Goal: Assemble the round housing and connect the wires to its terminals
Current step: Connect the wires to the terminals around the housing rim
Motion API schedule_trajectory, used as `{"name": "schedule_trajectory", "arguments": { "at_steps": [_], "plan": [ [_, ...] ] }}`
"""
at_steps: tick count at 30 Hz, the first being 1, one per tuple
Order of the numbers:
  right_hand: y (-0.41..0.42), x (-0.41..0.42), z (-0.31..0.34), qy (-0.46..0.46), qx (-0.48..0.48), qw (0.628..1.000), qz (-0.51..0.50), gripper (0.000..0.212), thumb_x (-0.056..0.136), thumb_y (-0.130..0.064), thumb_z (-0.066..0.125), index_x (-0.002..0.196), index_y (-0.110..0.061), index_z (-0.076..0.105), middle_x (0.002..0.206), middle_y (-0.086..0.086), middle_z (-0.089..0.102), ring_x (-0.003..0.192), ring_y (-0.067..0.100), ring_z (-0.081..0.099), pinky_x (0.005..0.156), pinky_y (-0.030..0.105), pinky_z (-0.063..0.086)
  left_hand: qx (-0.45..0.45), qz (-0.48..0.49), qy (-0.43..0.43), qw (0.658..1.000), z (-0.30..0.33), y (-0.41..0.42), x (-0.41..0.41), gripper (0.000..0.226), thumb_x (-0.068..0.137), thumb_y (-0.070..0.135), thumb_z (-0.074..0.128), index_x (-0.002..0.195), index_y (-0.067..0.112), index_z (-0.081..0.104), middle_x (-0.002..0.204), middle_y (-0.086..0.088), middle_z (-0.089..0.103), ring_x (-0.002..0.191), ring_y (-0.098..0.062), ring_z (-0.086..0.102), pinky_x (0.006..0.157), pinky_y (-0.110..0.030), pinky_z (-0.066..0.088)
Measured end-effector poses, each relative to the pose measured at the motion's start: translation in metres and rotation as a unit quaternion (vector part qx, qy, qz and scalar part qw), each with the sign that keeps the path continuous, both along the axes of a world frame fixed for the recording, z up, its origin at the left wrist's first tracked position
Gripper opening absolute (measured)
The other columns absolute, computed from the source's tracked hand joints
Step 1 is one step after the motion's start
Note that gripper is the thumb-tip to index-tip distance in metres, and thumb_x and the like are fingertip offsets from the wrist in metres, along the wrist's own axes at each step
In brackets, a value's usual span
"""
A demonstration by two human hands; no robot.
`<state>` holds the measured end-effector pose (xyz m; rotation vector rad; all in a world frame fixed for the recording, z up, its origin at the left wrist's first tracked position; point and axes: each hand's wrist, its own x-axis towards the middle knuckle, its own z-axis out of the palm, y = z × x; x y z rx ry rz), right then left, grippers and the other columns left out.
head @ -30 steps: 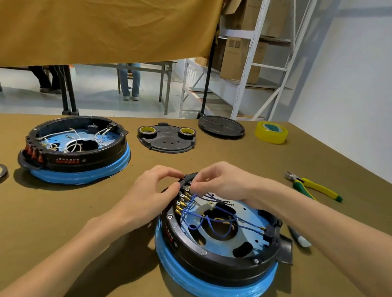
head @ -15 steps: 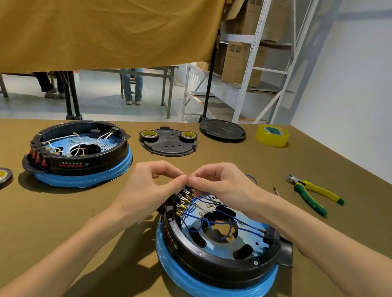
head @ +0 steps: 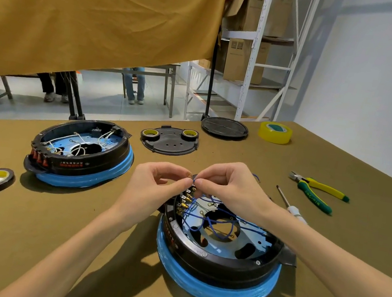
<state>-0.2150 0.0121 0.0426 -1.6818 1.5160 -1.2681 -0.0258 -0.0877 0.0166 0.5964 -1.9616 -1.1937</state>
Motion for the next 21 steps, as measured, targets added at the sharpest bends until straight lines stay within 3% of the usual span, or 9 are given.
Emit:
{"name": "schedule_trajectory", "arguments": {
  "at_steps": [6,10,13,17,21],
  "plan": [
    [0.003,0.011,-0.009,0.001,-0.065,0.997,-0.035,0.010,0.096,-0.009,0.070,0.102,-0.009,0.078,0.085,0.004,0.079,0.082,0.020,0.077,0.082,0.035,0.062,-0.029,0.024,0.046,0.998,-0.001,0.001,-0.001,0.010,0.086,0.025,0.080,0.096,0.026,0.080,0.095,0.005,0.079,0.094,-0.016,0.074,0.091,-0.045,0.059],
    [0.005,0.018,-0.016,-0.004,-0.096,0.993,-0.069,0.011,0.097,-0.011,0.069,0.103,-0.011,0.078,0.084,0.001,0.079,0.081,0.019,0.076,0.080,0.036,0.062,-0.043,0.045,0.083,0.995,-0.004,0.006,-0.002,0.015,0.082,0.041,0.081,0.094,0.032,0.080,0.095,0.007,0.078,0.096,-0.017,0.073,0.094,-0.052,0.055],
    [0.006,0.020,-0.017,-0.006,-0.106,0.991,-0.086,0.011,0.097,-0.011,0.068,0.102,-0.011,0.078,0.082,0.001,0.078,0.079,0.018,0.075,0.077,0.033,0.062,-0.048,0.062,0.096,0.992,-0.008,0.008,-0.004,0.017,0.082,0.042,0.082,0.094,0.030,0.080,0.095,0.007,0.078,0.095,-0.017,0.073,0.091,-0.044,0.055],
    [0.008,0.019,-0.017,-0.008,-0.100,0.991,-0.086,0.011,0.097,-0.011,0.068,0.101,-0.011,0.078,0.080,0.002,0.078,0.077,0.019,0.075,0.077,0.037,0.062,0.031,0.015,0.091,0.995,-0.005,0.009,-0.004,0.017,0.079,0.036,0.079,0.094,0.031,0.081,0.092,0.001,0.079,0.089,-0.016,0.076,0.073,-0.024,0.059],
    [0.008,0.020,-0.017,-0.004,-0.103,0.991,-0.090,0.011,0.097,-0.011,0.068,0.101,-0.011,0.078,0.078,0.003,0.076,0.074,0.021,0.073,0.073,0.037,0.060,0.022,-0.012,0.075,0.997,-0.002,0.008,0.000,0.023,0.084,0.039,0.072,0.101,0.027,0.080,0.097,0.002,0.079,0.094,-0.012,0.074,0.079,-0.016,0.056]
  ]
}}
